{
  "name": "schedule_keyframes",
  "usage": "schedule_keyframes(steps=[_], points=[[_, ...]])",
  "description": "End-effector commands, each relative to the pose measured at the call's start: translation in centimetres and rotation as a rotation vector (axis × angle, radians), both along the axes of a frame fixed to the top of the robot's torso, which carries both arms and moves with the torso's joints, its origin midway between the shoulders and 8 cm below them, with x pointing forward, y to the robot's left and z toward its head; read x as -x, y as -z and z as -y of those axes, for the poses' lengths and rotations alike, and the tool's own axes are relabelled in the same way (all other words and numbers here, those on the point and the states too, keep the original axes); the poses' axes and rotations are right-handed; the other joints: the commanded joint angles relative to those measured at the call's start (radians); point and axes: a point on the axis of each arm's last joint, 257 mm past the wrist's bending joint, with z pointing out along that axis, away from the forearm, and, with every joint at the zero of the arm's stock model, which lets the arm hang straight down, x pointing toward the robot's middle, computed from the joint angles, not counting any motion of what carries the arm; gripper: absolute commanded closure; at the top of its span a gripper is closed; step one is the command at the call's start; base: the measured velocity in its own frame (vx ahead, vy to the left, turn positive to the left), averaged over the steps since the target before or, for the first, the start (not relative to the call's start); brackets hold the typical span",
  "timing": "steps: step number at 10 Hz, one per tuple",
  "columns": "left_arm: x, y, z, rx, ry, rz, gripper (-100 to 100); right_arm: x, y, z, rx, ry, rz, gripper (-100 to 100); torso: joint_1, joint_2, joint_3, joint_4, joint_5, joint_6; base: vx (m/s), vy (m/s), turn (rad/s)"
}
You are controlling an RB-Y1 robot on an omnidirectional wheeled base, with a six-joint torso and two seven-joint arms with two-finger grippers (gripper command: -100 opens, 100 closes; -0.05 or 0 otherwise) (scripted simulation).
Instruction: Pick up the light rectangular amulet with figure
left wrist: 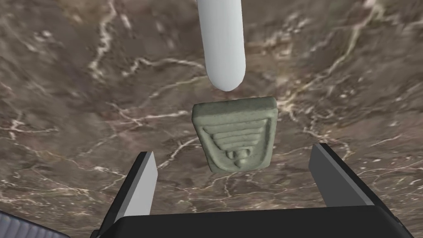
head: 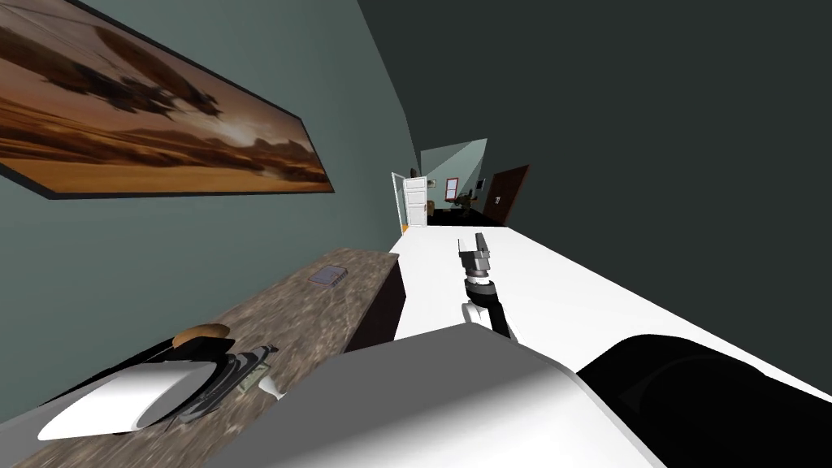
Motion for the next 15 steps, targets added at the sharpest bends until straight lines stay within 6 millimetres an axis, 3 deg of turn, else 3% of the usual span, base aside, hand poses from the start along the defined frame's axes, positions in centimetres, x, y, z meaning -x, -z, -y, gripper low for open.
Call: schedule_keyframes(steps=[1, 15], points=[[0.2, 0.1, -0.7, 0.003, -0.001, 0.006, -100, 0.0, 0.0, 0.0, 0.0, 0.0, 0.0, 0, 0.0, 0.0, 0.0, 0.0, 0.0, 0.0, 0.056, -0.023, 0.104], [1.8, 1.1, -3.9, 0.0, 0.094, 0.001, -100, 0.0, 0.0, 0.0, 0.0, 0.0, 0.0, 0, -0.003, -0.003, -0.002, -0.001, -0.001, 0.0, 0.059, -0.031, 0.056]])
